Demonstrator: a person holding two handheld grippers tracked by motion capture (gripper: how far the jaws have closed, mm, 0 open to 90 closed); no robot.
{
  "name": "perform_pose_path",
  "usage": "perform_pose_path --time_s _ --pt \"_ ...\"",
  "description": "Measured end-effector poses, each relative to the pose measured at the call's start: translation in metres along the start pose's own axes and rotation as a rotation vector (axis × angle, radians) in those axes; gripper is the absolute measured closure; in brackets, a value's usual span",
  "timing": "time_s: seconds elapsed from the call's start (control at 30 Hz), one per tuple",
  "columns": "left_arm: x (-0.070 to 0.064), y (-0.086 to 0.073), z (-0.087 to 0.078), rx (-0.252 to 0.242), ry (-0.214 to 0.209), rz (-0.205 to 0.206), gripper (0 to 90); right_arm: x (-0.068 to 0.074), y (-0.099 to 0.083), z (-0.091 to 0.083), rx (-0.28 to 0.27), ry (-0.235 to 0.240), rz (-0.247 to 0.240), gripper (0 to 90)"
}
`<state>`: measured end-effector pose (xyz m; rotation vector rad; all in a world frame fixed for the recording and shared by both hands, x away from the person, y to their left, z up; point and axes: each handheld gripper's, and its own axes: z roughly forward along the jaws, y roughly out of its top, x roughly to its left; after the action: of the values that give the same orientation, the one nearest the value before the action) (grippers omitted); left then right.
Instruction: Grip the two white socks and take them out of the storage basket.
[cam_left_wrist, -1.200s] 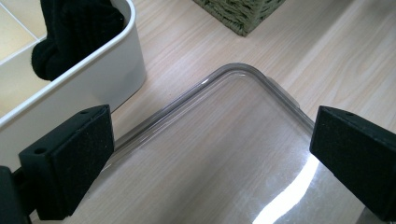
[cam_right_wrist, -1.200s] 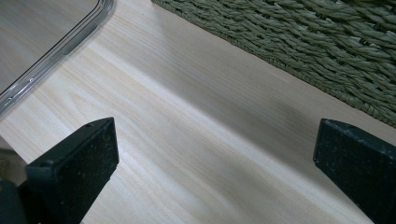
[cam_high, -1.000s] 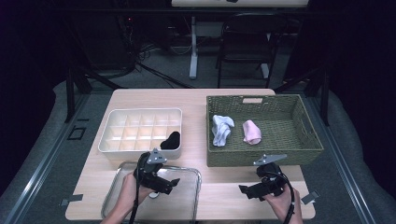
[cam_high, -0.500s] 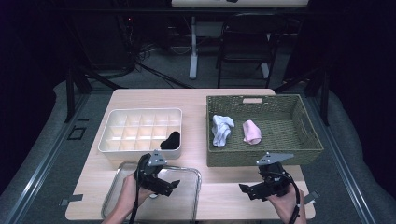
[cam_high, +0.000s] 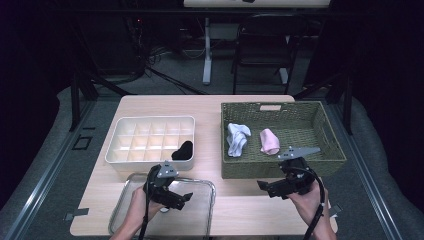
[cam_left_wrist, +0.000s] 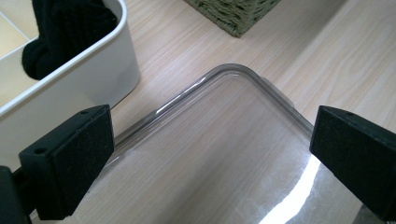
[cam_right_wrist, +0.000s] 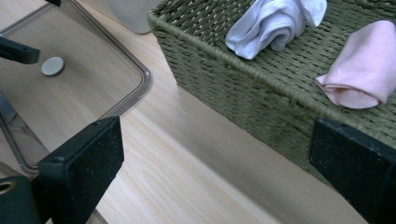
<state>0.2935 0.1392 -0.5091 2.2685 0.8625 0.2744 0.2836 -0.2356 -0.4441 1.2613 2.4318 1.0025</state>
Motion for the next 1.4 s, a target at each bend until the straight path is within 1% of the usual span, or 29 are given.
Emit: perform_pose_path --time_s 0.03,0.07,0.2,0.23,0.3,0.37,0.6,0.63,0.73,0.77,0.8,0.87,0.9,0.97,1.0,1.17,1.27,1.33,1.4 --pt "-0.001 0.0 0.0 -0.001 -0.002 0.002 0.0 -0.001 0.003 0.0 0.003 -0.001 0.008 2.5" --pt "-0.001 0.0 0.0 0.0 -0.004 0.004 0.0 -0.003 0.007 0.001 0.004 -0.004 0.001 2.6" --pt "0.0 0.0 0.002 0.007 -0.006 0.007 0.0 -0.008 0.019 0.004 0.007 0.001 0.002 2.5" --pt "0.0 0.0 0.002 0.009 -0.007 0.007 0.0 -0.009 0.023 0.005 0.016 -0.001 0.0 2.5" --pt "0.0 0.0 0.001 0.011 -0.007 0.01 0.0 -0.011 0.03 0.007 0.013 0.004 0.0 2.5" --pt "0.0 0.0 0.001 0.008 -0.013 0.01 0.0 -0.013 0.038 0.01 0.021 0.003 -0.015 2.6" --pt "-0.001 0.0 0.001 0.009 -0.017 0.019 0.0 -0.018 0.06 0.023 0.057 0.007 -0.027 2.8" --pt "-0.001 0.0 0.001 0.009 -0.016 0.018 0.0 -0.018 0.062 0.025 0.051 0.002 -0.022 2.9" --pt "-0.001 0.0 0.0 0.004 -0.01 0.019 0.0 -0.021 0.069 0.029 0.065 0.004 -0.021 2.9" --pt "-0.002 0.0 0.0 0.003 -0.01 0.018 0.0 -0.022 0.071 0.031 0.06 0.001 -0.019 3.0" --pt "-0.002 0.0 0.0 0.003 -0.009 0.019 0.0 -0.023 0.074 0.034 0.071 0.002 -0.019 3.1" --pt "-0.003 0.0 0.0 0.004 -0.009 0.023 0.0 -0.024 0.077 0.038 0.072 -0.001 -0.021 3.3" --pt "-0.003 0.0 0.0 0.006 -0.01 0.026 0.0 -0.025 0.08 0.04 0.086 -0.003 -0.021 3.3" --pt "-0.003 0.0 0.001 0.008 -0.01 0.026 0.0 -0.027 0.084 0.046 0.085 0.002 -0.015 3.5" --pt "-0.004 0.001 0.001 0.01 -0.009 0.03 0.0 -0.028 0.086 0.048 0.096 -0.003 -0.016 3.5" --pt "-0.003 0.0 0.002 0.011 -0.012 0.028 0.0 -0.035 0.098 0.062 0.131 0.001 0.003 4.7" --pt "-0.003 0.0 0.001 0.011 -0.011 0.028 0.0 -0.038 0.104 0.07 0.145 -0.002 0.013 5.6" --pt "-0.002 0.0 0.001 0.01 -0.011 0.028 0.0 -0.041 0.107 0.075 0.154 0.006 0.018 6.2" --pt "-0.002 0.0 0.001 0.011 -0.012 0.026 0.0 -0.044 0.11 0.08 0.161 0.0 0.027 6.6"
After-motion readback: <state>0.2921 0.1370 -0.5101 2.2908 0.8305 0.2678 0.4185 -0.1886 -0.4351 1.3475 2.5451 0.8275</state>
